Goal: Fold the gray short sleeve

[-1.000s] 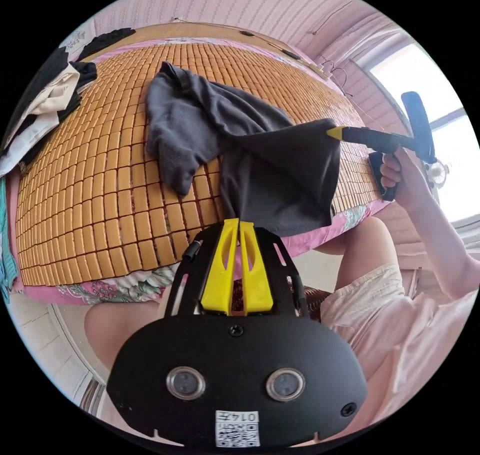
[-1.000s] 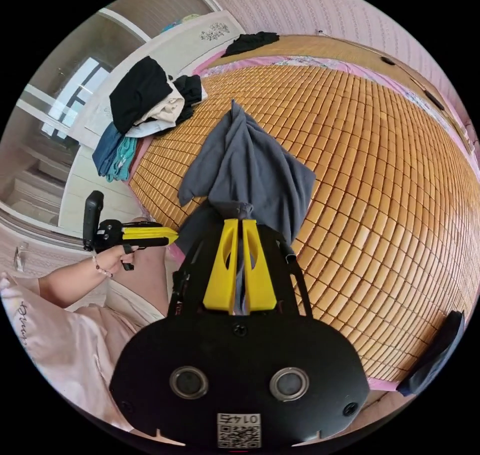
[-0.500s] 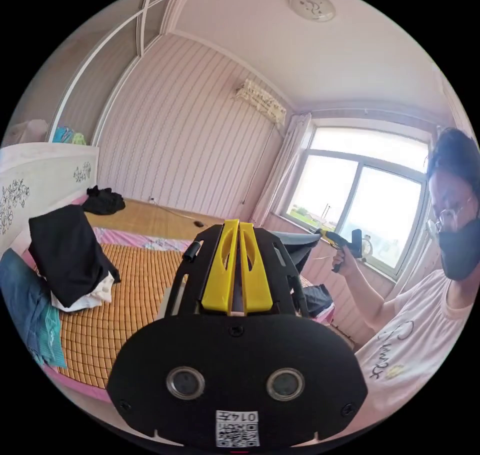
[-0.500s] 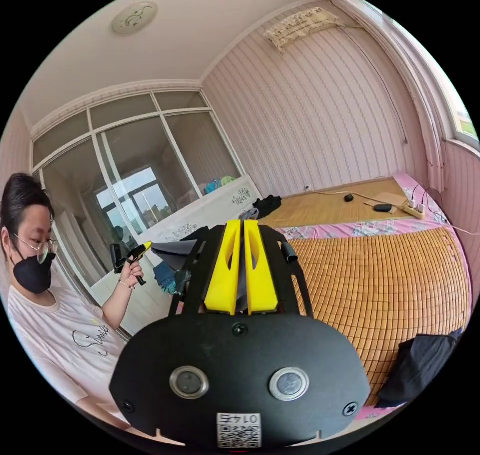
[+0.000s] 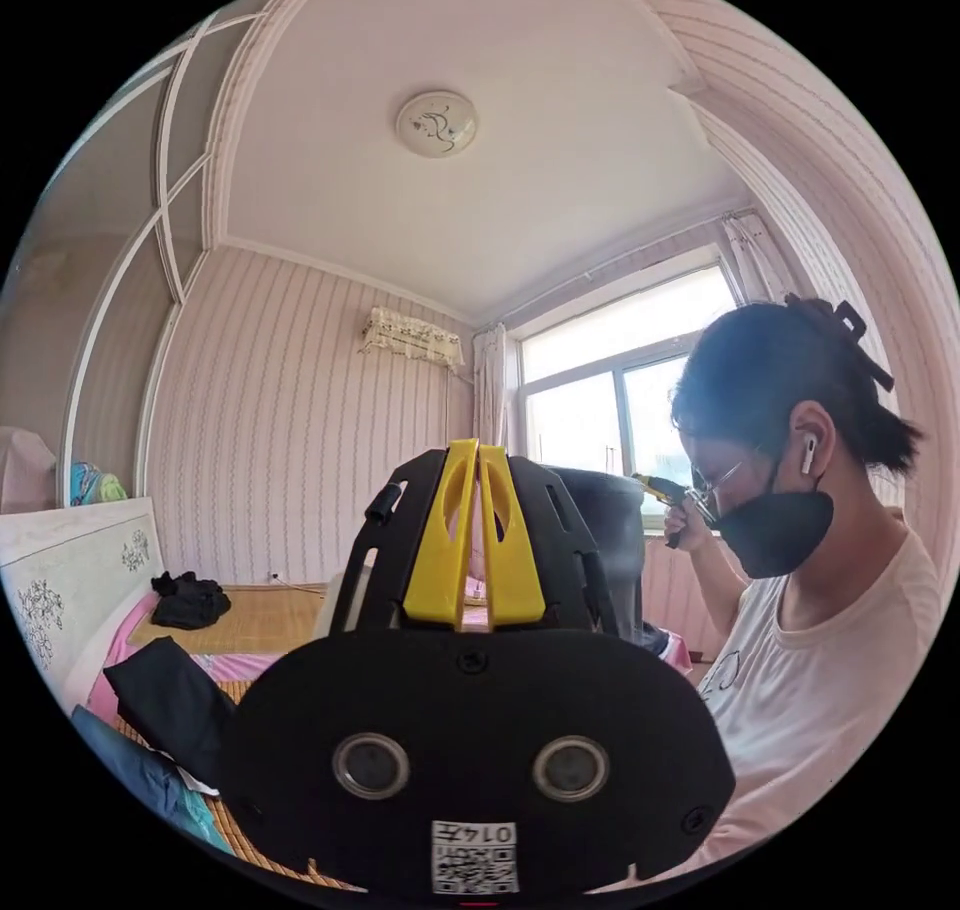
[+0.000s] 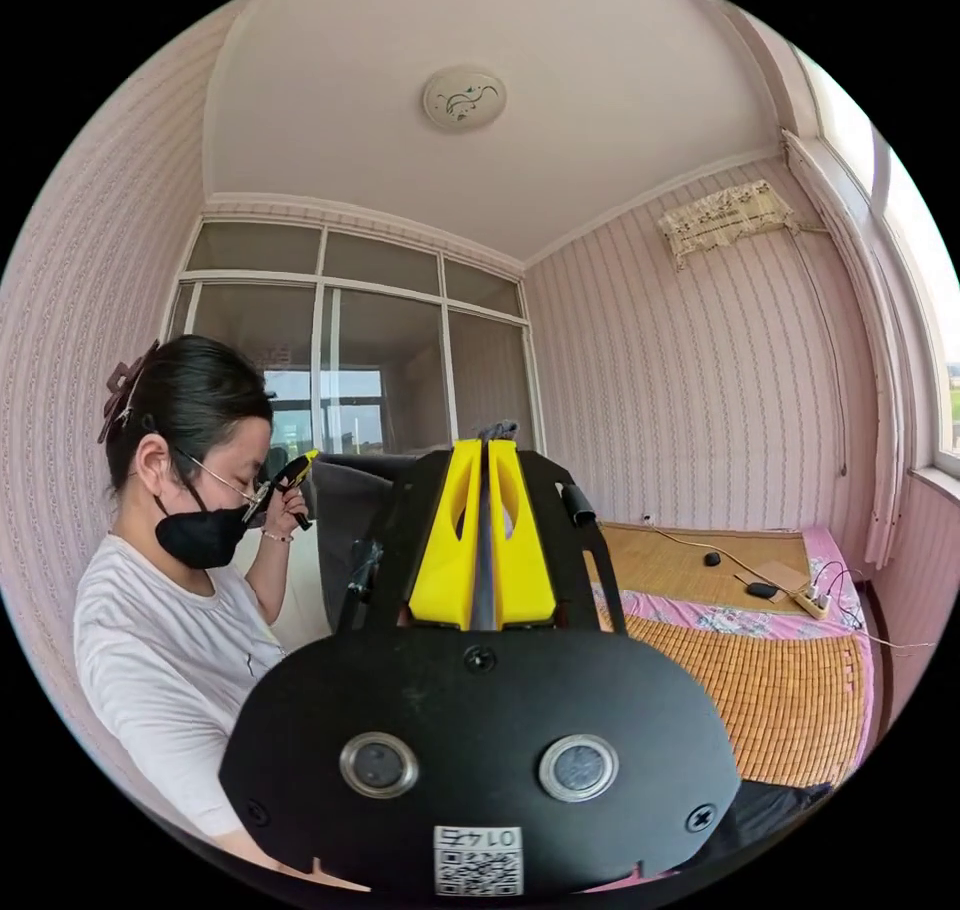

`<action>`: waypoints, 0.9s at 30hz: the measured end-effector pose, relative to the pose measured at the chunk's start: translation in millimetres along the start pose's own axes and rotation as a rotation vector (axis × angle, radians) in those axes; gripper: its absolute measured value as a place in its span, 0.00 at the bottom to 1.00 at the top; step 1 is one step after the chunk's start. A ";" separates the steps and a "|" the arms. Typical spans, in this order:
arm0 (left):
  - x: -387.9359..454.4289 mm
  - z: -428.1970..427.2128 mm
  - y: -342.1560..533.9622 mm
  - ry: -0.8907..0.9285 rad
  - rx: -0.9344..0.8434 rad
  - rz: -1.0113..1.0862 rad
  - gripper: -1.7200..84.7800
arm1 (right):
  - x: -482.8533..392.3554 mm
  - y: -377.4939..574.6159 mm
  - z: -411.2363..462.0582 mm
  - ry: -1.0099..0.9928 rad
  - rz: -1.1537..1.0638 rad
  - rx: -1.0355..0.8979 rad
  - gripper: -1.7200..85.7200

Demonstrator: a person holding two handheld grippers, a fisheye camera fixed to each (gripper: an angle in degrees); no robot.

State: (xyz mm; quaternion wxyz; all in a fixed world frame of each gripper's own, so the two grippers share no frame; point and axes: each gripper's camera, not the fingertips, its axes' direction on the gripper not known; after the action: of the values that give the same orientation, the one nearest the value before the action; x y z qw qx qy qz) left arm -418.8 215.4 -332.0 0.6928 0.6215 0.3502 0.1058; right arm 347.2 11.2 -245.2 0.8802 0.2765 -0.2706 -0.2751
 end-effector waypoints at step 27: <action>-215.1 260.2 260.4 -0.244 -0.707 -0.426 0.01 | 189.4 192.8 244.2 0.338 0.283 -0.518 0.03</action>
State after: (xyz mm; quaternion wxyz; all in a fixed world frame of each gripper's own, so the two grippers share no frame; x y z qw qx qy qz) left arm -340.7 -61.2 -17.1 0.9058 0.2676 0.3286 -0.0005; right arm 391.2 -57.2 109.9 0.9830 0.0451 -0.0777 -0.1602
